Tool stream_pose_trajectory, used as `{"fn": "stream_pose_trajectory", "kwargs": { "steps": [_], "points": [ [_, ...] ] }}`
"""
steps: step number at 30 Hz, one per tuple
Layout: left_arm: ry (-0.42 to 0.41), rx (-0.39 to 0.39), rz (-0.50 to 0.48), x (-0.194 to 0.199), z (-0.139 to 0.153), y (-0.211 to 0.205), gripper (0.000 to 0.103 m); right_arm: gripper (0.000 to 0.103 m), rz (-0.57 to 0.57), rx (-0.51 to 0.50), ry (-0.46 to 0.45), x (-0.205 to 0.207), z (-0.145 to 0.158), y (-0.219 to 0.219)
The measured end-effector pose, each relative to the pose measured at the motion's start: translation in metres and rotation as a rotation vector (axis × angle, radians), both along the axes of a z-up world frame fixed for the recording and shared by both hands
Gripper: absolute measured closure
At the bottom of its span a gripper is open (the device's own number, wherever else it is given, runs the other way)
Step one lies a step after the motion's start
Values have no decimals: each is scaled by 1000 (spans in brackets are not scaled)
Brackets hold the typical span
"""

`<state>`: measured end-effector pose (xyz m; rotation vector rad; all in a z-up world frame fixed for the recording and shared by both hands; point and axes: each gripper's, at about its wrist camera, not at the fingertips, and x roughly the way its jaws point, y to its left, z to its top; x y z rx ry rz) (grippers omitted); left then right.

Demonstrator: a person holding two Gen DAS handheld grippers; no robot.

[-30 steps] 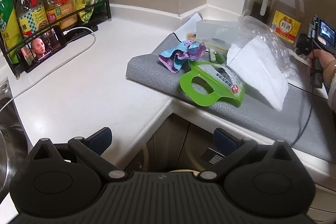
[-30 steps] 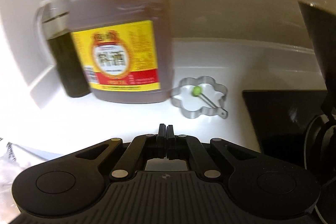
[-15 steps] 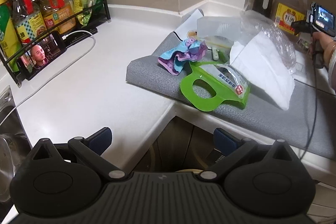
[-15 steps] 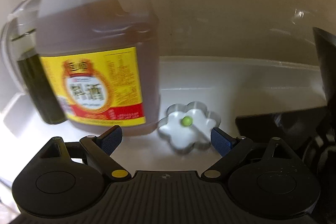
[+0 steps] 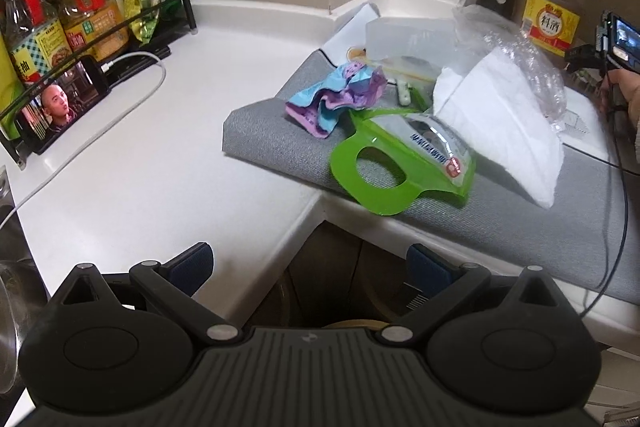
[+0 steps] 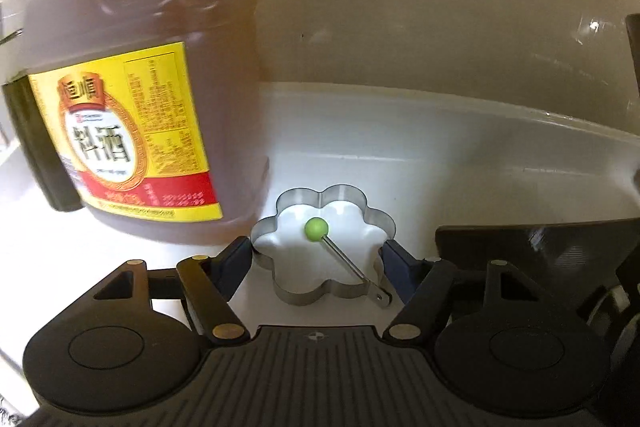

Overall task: Collect trash
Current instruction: 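Lower the right gripper onto the flower egg ring and close on its rim, then lift the egg ring with the right gripper while the left gripper grasps the blue-pink glove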

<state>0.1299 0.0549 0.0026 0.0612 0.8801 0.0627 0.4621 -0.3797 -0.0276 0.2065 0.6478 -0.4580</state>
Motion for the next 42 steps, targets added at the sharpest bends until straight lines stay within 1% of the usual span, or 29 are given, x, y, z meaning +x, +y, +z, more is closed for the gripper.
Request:
{"fn": "stream_pose_trajectory", "kwargs": {
  "steps": [3,5,9,12,15,17,19,21,23,27,31,32,33,35,36,38,41,42],
  "points": [
    [-16,-7,3,-8,6,1,0,31,-39,28,-37,-13,9,9],
    [-32,-9,4,-14,11,2,0,31,-46,13,-71,-25,19,20],
    [-67,-9,17,-26,19,4,0,31,-2,-2,-160,-59,45,47],
    [-89,-10,24,-32,22,6,0,31,83,-21,-231,-100,62,72],
    [-110,-15,24,-37,23,5,0,30,168,-24,-305,-156,76,98],
    [-117,-15,21,-39,23,4,0,30,215,-24,-340,-196,76,110],
    [-128,-22,12,-40,23,4,0,30,273,-10,-353,-232,72,120],
    [-129,-20,11,-40,22,2,0,30,316,1,-346,-266,63,116],
    [-137,-21,0,-38,22,0,0,30,342,-19,-323,-292,56,118],
    [-138,-3,-19,-33,22,-11,0,29,368,-75,-275,-327,39,126],
    [-153,8,-55,-31,23,-26,0,28,379,-116,-203,-333,18,125],
    [-156,4,-64,-31,23,-29,0,28,382,-116,-200,-334,14,124],
    [-156,1,-73,-31,23,-33,0,20,384,-117,-195,-333,10,122],
    [-151,7,-83,-31,22,-41,0,11,386,-124,-186,-334,4,120],
    [-149,14,-90,-30,21,-45,0,10,383,-122,-188,-334,0,117],
    [-148,28,-111,-29,20,-53,0,9,380,-90,-182,-330,-7,110],
    [-150,33,-154,-25,19,-66,0,8,349,-21,-150,-321,-23,99],
    [-153,34,-168,-23,19,-70,0,7,348,-7,-170,-322,-27,96]
  ]
}}
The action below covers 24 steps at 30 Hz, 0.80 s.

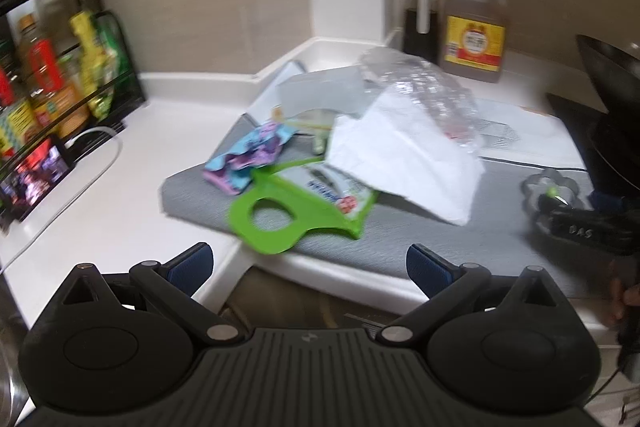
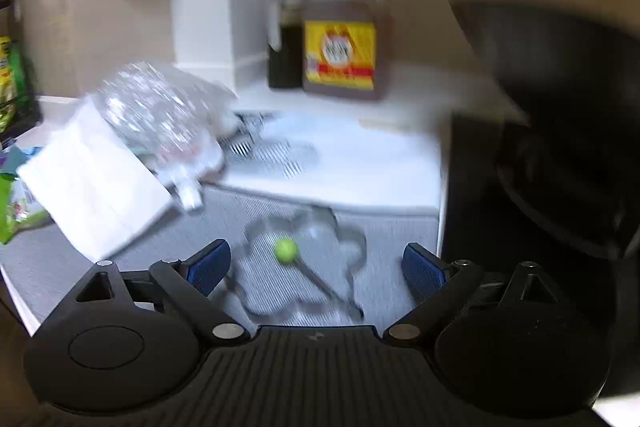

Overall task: Collect trash
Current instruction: 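Lift the egg ring with the right gripper while the left gripper grasps the blue-pink glove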

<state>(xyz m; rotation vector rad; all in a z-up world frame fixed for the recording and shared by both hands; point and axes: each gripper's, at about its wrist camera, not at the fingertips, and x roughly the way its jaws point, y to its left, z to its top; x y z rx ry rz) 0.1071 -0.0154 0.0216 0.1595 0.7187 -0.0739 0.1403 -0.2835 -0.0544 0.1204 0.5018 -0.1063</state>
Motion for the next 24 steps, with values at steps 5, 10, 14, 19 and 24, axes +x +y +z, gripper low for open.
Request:
{"fn": "stream_pose_trajectory", "kwargs": {
  "steps": [5,10,14,19,24],
  "points": [
    [-24,-2,-87,20,-1,-22,0,4,-3,6,-9,1,-3,-1],
    [-46,50,-189,50,-2,-55,0,4,0,37,-4,-1,-3,-5],
    [-10,120,-235,75,-12,-88,0,3,6,40,0,0,-4,-4],
    [46,209,-243,107,-40,-115,0,2,12,36,1,0,-3,-3],
    [69,287,-234,126,-58,-126,0,1,17,40,4,0,-3,-4]
  ]
}}
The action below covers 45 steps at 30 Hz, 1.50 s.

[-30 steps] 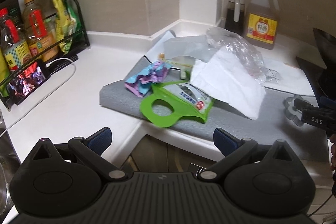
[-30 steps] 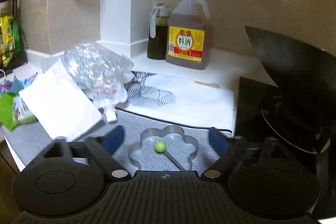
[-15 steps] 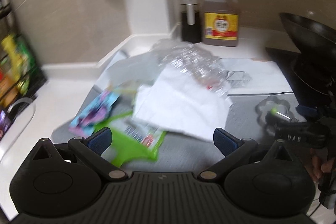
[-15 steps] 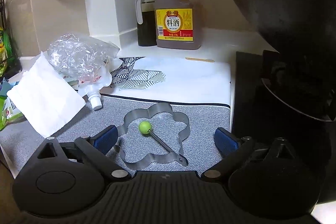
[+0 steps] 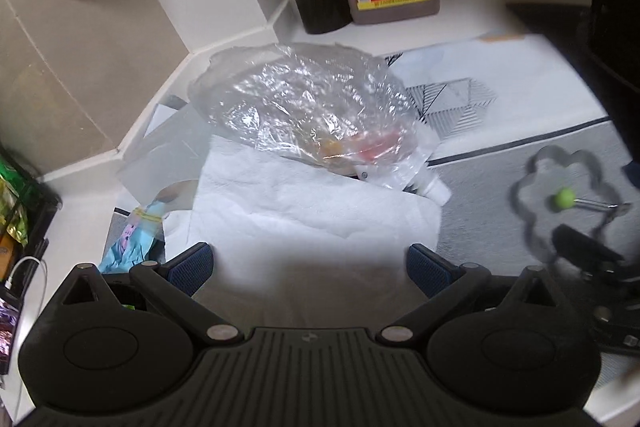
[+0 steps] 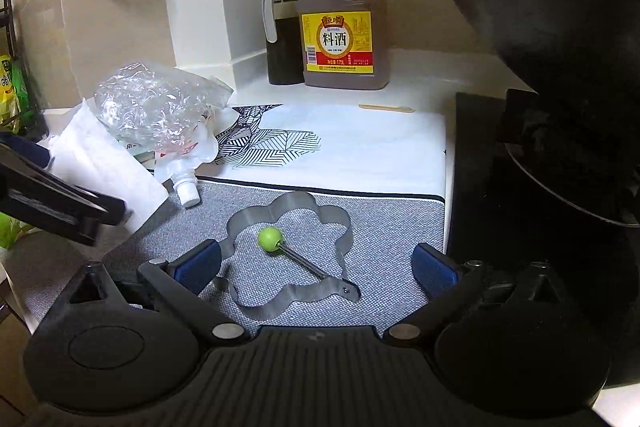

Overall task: Collect trash
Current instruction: 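Lift the egg ring with the right gripper while the left gripper grasps the blue-pink glove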

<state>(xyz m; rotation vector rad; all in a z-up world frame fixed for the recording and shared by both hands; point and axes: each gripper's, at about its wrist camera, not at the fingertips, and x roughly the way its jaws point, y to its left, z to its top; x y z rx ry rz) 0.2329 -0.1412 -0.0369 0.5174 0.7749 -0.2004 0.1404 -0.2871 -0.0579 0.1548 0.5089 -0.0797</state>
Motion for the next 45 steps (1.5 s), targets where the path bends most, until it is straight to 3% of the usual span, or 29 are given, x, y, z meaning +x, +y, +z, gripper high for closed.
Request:
{"fn": "stream_pose_trajectory", "kwargs": {
  "steps": [7,14,27,32,37,45],
  "points": [
    [4,1,1,3,-5,0,0,1,1,-6,2,0,0,0],
    [-33,-95,6,-13,23,23,0,1,0,-6,3,0,0,1],
    [-98,-196,117,-5,58,76,0,0,0,-6,4,0,1,1],
    [-134,-246,188,10,81,115,0,0,0,-7,5,0,1,0],
    [-75,-317,288,46,91,164,0,0,0,-6,6,0,1,0],
    [-33,-287,354,72,69,186,0,0,-1,-4,10,1,0,0]
  ]
}}
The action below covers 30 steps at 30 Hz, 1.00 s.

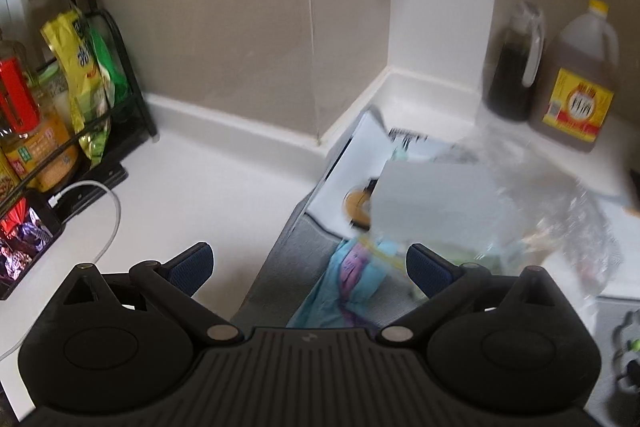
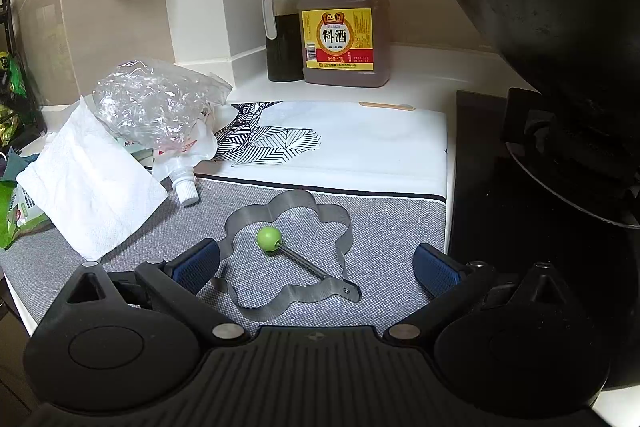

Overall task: Collect trash
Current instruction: 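Lift the egg ring with the right gripper while the left gripper grasps the blue-pink glove, then carry the glove with the left gripper and the egg ring with the right gripper toward the bin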

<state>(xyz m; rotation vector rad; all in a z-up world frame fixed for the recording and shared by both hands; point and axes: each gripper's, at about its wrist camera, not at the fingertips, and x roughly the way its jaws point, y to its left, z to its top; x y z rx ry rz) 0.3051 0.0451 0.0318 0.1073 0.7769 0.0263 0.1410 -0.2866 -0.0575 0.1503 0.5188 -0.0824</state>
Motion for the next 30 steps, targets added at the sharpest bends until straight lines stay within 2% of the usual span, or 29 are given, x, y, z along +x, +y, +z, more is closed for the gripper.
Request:
{"fn": "stream_pose_trajectory", "kwargs": {
  "steps": [10,14,15,16,17,18,19,21,22,25,30],
  "points": [
    [155,34,-75,14,-49,-1,0,0,-5,-7,7,1,0,0],
    [198,131,-67,15,-60,-11,1,0,-8,-16,10,2,1,2],
    [199,146,-63,15,-61,-12,9,0,-9,-24,10,2,2,3],
    [202,146,-65,15,-60,-11,26,1,-8,-32,10,1,2,4],
    [213,134,-64,15,-60,-10,36,7,1,-37,3,-1,3,6],
    [221,113,-60,15,-59,-6,47,21,15,-44,1,-2,4,9],
    [216,97,-52,14,-57,-3,51,29,29,-52,-4,-4,5,11],
    [195,83,-36,12,-51,3,54,60,43,-71,6,-4,6,18],
    [187,71,-32,10,-48,6,55,67,55,-81,9,-4,6,20],
    [149,23,-14,1,-34,16,56,71,73,-66,-3,-5,9,22],
    [80,-38,-4,-20,-10,32,56,72,63,-69,-35,-8,17,22]
  ]
}}
